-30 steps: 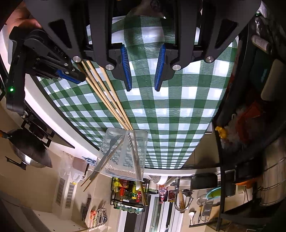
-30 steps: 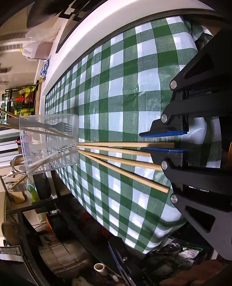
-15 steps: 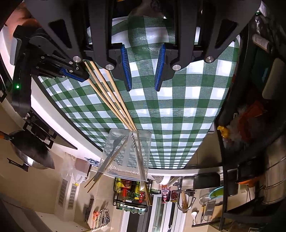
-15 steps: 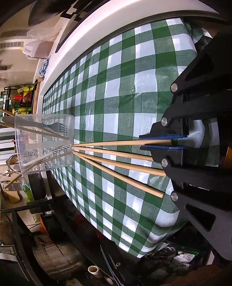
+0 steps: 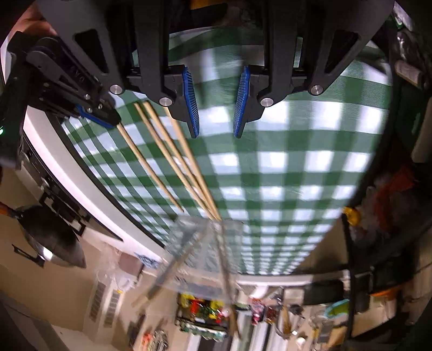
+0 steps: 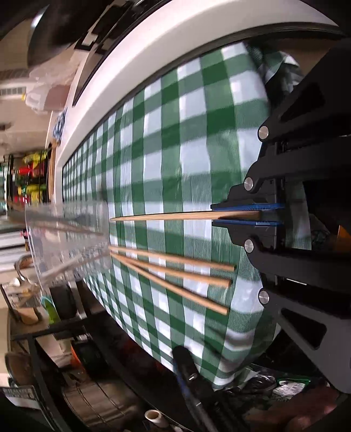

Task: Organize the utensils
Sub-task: 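Close the right tool on a bamboo chopstick while the left tool grasps another, then lift both chopsticks and carry them toward the clear container with both tools, then lower both held chopsticks into the clear container with both tools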

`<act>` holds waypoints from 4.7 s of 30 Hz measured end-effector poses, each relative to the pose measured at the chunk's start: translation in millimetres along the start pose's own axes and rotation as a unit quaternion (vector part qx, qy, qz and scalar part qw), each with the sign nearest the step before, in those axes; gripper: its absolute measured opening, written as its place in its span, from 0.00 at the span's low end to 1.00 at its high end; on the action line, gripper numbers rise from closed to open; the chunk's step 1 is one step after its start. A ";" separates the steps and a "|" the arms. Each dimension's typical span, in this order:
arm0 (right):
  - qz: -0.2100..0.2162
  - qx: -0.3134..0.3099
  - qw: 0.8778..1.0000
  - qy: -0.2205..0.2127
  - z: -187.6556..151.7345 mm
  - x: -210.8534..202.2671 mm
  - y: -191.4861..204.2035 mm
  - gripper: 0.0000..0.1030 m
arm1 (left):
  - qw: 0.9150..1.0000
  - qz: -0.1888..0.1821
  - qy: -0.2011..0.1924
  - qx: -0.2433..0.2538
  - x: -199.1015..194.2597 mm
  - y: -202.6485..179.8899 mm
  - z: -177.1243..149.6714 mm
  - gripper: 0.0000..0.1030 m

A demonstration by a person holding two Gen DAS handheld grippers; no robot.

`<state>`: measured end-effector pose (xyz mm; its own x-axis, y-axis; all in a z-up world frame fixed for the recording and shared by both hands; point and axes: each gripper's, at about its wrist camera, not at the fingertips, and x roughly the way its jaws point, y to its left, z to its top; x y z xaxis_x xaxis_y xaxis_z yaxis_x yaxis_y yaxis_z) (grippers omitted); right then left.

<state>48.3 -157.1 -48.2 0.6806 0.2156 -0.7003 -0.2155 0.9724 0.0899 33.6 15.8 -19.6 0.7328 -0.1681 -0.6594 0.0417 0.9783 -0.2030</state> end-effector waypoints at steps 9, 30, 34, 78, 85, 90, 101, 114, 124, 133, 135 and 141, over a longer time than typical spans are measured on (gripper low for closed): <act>-0.007 0.013 1.000 -0.004 1.0 0.3 -9.1 0.06 | 0.999 -0.004 0.033 0.033 35.6 -33.5 -8.5 0.26; -0.010 0.010 1.000 -0.007 -0.2 0.8 -7.0 0.06 | 0.997 0.035 0.036 0.054 35.7 -32.1 -6.2 0.09; -0.009 0.013 1.000 -0.007 0.2 1.2 -7.4 0.06 | 0.998 0.043 0.031 0.024 28.1 -6.3 -7.7 0.06; -0.015 -0.002 1.000 -0.004 3.5 5.7 -2.0 0.06 | 0.998 0.054 -0.005 0.036 17.3 6.8 -21.6 0.07; -0.010 -0.004 1.000 -0.020 10.9 -14.7 3.1 0.06 | 0.998 0.043 -0.017 0.034 1.7 3.6 -19.6 0.06; -0.015 -0.013 0.999 -0.037 18.6 -38.7 12.3 0.06 | 0.998 0.039 -0.038 0.034 -17.5 4.1 -12.8 0.06; -0.007 -0.030 0.995 -0.099 45.6 -92.6 23.0 0.06 | 0.995 0.030 -0.090 0.022 -56.9 9.9 10.3 0.06; 0.009 -0.026 0.993 -0.112 67.2 -109.6 21.5 0.06 | 0.991 0.024 -0.133 0.024 -83.9 11.6 47.4 0.06; 0.016 -0.027 0.990 -0.136 84.8 -122.8 23.4 0.06 | 0.988 0.022 -0.149 0.031 -88.7 5.9 66.1 0.06; 0.018 -0.029 0.988 -0.148 100.3 -126.2 23.3 0.06 | 0.988 0.020 -0.150 0.028 -86.5 11.1 79.7 0.06; 0.019 -0.029 0.988 -0.149 103.5 -126.4 23.1 0.06 | 0.988 0.021 -0.151 0.029 -86.4 11.6 82.8 0.06; 0.021 -0.028 0.987 -0.154 107.2 -128.6 23.6 0.06 | 0.987 0.021 -0.153 0.032 -84.8 9.0 85.5 0.06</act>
<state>30.8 -152.3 119.8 0.8492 0.2817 -0.4467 -0.2807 0.9572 0.0701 29.9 49.2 96.3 0.9053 -0.0918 -0.4148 0.0420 0.9909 -0.1276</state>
